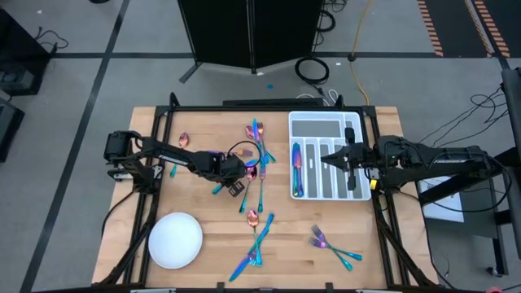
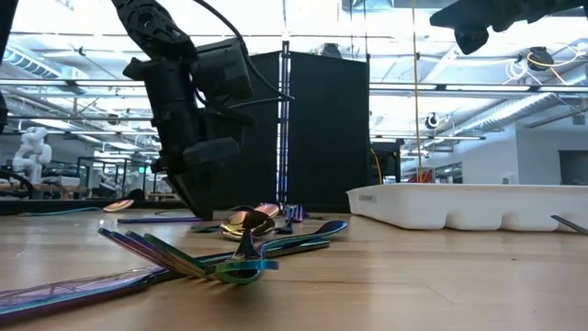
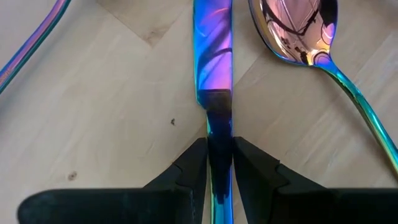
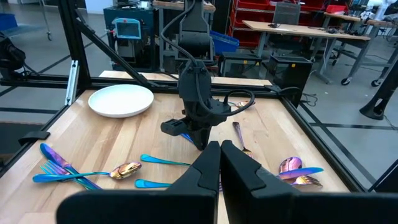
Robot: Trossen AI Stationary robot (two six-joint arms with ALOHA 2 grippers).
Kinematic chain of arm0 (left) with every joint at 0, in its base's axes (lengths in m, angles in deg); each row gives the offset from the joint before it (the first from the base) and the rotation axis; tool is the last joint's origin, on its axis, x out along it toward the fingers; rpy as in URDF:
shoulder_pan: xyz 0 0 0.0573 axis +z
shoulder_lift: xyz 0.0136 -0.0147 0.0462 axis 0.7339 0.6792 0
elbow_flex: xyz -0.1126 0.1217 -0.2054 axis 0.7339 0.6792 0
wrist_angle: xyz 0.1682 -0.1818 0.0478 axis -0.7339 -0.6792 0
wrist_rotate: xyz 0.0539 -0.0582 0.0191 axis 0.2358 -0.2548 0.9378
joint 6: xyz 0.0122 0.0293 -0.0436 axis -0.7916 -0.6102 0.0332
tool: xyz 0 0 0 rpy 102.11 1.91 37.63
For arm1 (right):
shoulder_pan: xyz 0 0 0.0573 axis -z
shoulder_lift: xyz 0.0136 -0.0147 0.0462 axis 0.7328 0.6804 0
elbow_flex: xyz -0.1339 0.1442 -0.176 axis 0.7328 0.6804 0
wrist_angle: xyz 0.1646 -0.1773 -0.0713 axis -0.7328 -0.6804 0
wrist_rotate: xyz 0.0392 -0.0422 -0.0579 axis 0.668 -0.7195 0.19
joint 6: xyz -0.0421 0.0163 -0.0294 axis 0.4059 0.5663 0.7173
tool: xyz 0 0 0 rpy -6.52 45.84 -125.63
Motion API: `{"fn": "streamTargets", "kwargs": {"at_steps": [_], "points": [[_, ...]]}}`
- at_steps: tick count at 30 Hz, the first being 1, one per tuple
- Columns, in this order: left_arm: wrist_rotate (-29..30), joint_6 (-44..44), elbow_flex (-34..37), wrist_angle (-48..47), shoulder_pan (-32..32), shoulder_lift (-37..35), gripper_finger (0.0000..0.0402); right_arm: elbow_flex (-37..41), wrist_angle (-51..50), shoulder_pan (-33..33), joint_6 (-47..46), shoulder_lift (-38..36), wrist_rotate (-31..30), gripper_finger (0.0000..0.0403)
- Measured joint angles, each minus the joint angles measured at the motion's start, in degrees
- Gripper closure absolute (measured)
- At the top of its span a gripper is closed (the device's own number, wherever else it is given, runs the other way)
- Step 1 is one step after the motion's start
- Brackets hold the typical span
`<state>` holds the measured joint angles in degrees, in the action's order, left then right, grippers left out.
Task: Sort silverware
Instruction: Put the blue knife into the utensil organizer
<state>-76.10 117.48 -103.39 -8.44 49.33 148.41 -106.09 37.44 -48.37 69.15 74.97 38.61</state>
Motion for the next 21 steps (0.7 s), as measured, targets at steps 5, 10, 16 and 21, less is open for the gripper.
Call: {"fn": "streamTargets", "kwargs": {"at_steps": [5,10,16,21], "points": [[-0.05,-0.05,0.02,-0.05,0.0,0.01,0.0328,0.02,0.0,-0.01,0.0,0.0,0.0,0.0403],[-0.03,-0.09,0.02,0.0,0.0,0.0,0.036,0.0,0.0,-0.01,0.0,0.0,0.0,0.0403],[0.32,-0.48,0.04,0.04,0.0,0.02,0.0369,0.01,0.0,-0.01,0.0,0.0,0.0,0.0403],[0.42,-1.28,0.07,0.07,0.0,0.02,0.037,0.0,0.0,0.0,0.0,0.0,0.0,0.0403]]}}
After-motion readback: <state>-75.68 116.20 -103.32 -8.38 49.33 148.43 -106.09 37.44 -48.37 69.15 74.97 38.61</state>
